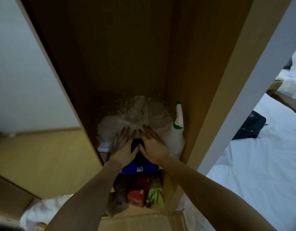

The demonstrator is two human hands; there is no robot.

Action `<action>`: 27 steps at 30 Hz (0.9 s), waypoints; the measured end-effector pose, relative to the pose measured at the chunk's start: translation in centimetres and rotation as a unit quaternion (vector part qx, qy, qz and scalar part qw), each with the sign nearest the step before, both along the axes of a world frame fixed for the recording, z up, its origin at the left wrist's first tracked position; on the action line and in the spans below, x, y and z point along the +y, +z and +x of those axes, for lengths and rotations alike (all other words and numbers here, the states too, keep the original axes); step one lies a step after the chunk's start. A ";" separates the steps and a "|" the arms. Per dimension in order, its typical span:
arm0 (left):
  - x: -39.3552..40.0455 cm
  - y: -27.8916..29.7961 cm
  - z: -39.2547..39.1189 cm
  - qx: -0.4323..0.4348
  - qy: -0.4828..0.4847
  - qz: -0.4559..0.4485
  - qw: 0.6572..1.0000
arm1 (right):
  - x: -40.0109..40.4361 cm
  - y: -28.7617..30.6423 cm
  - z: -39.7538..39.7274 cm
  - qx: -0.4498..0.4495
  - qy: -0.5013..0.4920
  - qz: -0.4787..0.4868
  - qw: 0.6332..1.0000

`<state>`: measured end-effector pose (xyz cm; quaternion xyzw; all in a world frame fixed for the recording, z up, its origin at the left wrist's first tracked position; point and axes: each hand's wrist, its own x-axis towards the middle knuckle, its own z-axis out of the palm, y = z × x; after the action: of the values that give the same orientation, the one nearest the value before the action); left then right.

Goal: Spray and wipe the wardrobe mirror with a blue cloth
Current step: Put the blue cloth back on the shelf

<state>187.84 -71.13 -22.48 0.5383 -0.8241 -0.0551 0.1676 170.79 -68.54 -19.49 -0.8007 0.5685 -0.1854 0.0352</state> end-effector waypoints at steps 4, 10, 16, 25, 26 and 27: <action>1.4 1.6 -0.1 0.006 0.036 -0.003 0.999 | 2.0 1.6 0.3 -0.047 0.021 -0.038 0.998; 4.6 3.5 -1.5 0.035 0.048 -0.024 0.998 | 5.0 3.0 -1.2 -0.062 0.059 -0.150 0.985; 6.7 3.9 -5.2 0.150 0.051 0.075 0.985 | 7.3 4.8 -2.9 -0.130 0.092 -0.203 0.966; 7.2 5.5 -11.9 0.348 -0.002 0.176 0.921 | 9.0 11.6 -5.0 -0.423 -0.144 -0.173 0.878; 6.7 5.2 -12.4 0.329 0.007 0.188 0.925 | 8.7 11.6 -4.8 -0.426 -0.157 -0.134 0.881; 6.5 5.4 -12.7 0.305 0.013 0.206 0.930 | 8.3 11.4 -4.7 -0.434 -0.169 -0.092 0.880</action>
<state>175.12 -64.61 -17.12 0.5292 -0.6964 -0.3834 0.2968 166.04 -60.23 -8.12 -0.5310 0.6033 -0.5694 0.1728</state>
